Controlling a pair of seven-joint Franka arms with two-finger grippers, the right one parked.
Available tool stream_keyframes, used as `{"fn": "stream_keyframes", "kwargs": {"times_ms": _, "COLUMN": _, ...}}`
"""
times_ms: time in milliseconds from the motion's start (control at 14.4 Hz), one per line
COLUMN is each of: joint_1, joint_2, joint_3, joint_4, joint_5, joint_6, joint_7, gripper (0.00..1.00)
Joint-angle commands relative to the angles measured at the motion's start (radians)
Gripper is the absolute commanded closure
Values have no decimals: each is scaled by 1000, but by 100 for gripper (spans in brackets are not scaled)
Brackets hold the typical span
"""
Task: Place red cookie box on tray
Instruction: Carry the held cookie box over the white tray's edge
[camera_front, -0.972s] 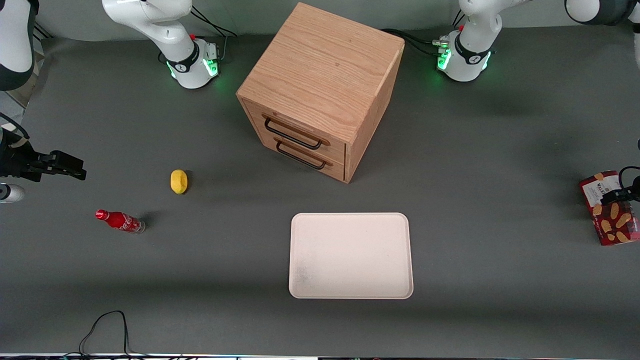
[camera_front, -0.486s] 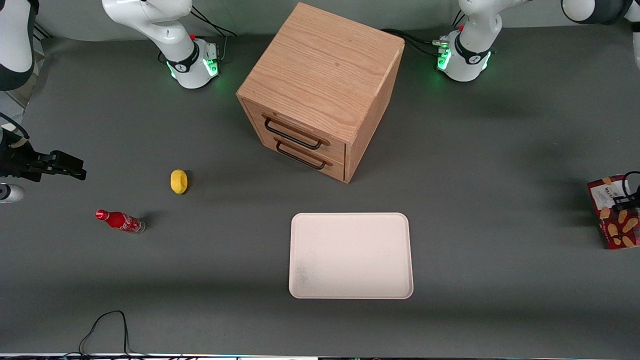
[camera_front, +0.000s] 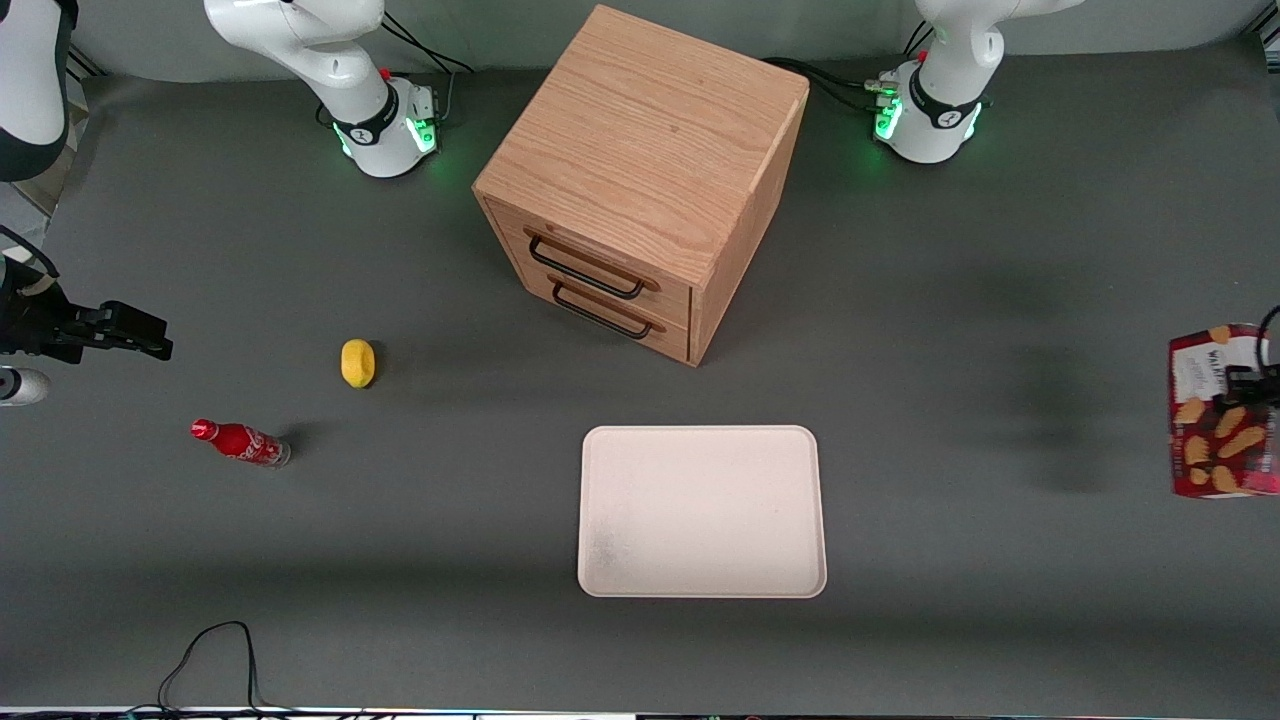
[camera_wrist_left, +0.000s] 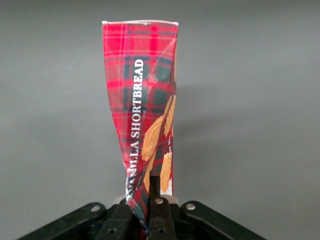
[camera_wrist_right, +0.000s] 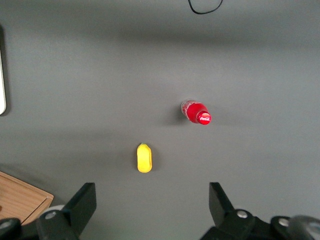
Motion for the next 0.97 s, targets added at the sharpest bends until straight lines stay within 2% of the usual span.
{"fn": "stream_keyframes", "kwargs": {"times_ms": 0, "joint_1": -126, "joint_2": 1, "joint_3": 1, "joint_4": 74, "joint_5": 9, "joint_6": -80, "joint_7": -180, "gripper": 100}}
{"fn": "stream_keyframes", "kwargs": {"times_ms": 208, "joint_1": -219, "joint_2": 50, "joint_3": -102, "joint_4": 194, "joint_5": 40, "joint_6": -92, "joint_7": -479, "gripper": 100}}
{"fn": "stream_keyframes", "kwargs": {"times_ms": 417, "joint_1": -338, "joint_2": 189, "joint_3": -132, "joint_4": 348, "joint_5": 39, "joint_6": -92, "joint_7": -728, "gripper": 100}}
{"fn": "stream_keyframes", "kwargs": {"times_ms": 625, "joint_1": -410, "joint_2": 352, "joint_3": -152, "joint_4": 488, "joint_5": 34, "joint_6": -69, "joint_7": -815, "gripper": 100}}
{"fn": "stream_keyframes", "kwargs": {"times_ms": 903, "joint_1": -481, "joint_2": 469, "joint_3": -168, "joint_4": 493, "joint_5": 40, "joint_6": 35, "joint_7": -897, "gripper": 100}}
